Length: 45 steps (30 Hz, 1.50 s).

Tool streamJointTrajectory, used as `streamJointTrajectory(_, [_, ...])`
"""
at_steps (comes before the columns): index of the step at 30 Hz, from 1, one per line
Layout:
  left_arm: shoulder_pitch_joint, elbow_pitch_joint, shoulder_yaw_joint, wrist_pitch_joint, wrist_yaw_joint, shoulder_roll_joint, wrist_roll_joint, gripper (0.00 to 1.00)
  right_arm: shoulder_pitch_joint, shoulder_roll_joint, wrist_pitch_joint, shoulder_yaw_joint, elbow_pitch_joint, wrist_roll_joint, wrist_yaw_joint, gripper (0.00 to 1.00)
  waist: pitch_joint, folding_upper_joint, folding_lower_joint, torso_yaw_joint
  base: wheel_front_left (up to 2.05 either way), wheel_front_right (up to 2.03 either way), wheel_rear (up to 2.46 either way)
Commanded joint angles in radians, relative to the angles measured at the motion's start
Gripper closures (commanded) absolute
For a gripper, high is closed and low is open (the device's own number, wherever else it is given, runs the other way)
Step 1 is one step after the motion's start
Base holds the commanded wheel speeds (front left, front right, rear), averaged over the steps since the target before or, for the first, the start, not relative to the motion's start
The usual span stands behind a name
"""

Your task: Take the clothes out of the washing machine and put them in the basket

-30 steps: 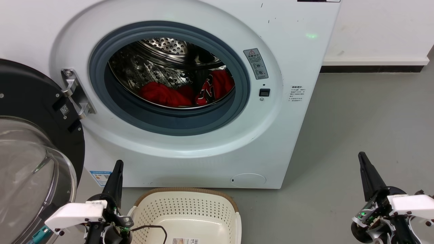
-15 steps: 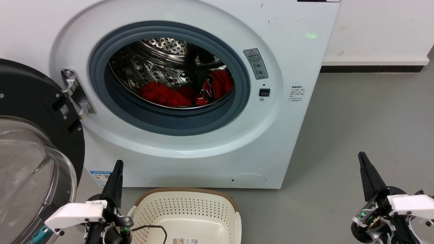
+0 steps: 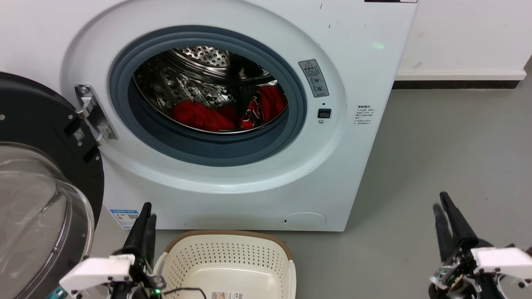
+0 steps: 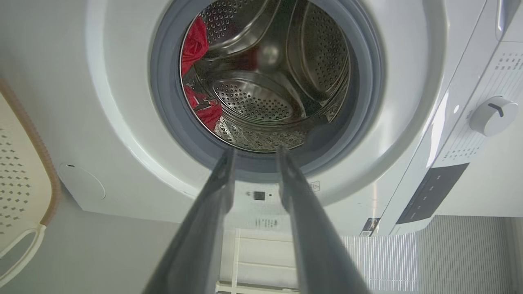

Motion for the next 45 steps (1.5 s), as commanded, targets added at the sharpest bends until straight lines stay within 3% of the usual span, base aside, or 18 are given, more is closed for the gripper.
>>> streamJointTrajectory(1, [0.009,0.008,-0.001,0.000,0.000,-0.001,0.000,0.00,0.009,0.001,-0.001,0.000,0.007,0.000,0.000,0.00,0.000,0.0000,0.0000,0.000,0.00,0.00,0.00])
streamJointTrajectory(13, [0.039,-0.026,0.004,-0.061,0.000,-0.001,0.059,0.00,0.036,0.000,-0.061,0.009,-0.015,-0.041,0.000,0.00,-0.007,0.0000,0.0000,-0.003,0.00,0.00,0.00])
streamJointTrajectory(25, [0.048,-0.033,0.068,-0.110,-0.001,0.000,0.195,0.00,0.037,-0.001,-0.110,-0.041,-0.033,-0.289,0.000,0.00,-0.014,0.0000,0.0000,-0.005,0.00,0.00,0.00])
streamJointTrajectory(31, [0.042,-0.072,0.114,-0.134,0.005,0.000,0.298,0.00,0.040,-0.001,-0.135,-0.038,-0.105,-0.502,0.000,0.00,-0.015,0.0000,0.0000,-0.005,0.00,0.00,0.00])
streamJointTrajectory(36, [0.042,-0.141,0.136,-0.153,0.036,0.000,0.411,0.00,0.043,-0.002,-0.154,-0.023,-0.183,-0.714,0.000,0.00,-0.015,0.0000,0.0000,-0.006,0.00,0.00,0.00])
streamJointTrajectory(39, [0.053,-0.206,0.122,-0.168,0.072,0.000,0.497,0.00,0.046,-0.002,-0.168,-0.022,-0.231,-0.842,0.000,0.00,-0.015,0.0000,0.0000,-0.006,0.00,0.00,0.00])
streamJointTrajectory(45, [0.078,-0.280,0.075,-0.189,0.098,0.000,0.612,0.00,0.058,-0.002,-0.189,0.007,-0.280,-1.003,0.000,0.00,-0.017,0.0000,0.0000,-0.007,0.00,0.00,0.00])
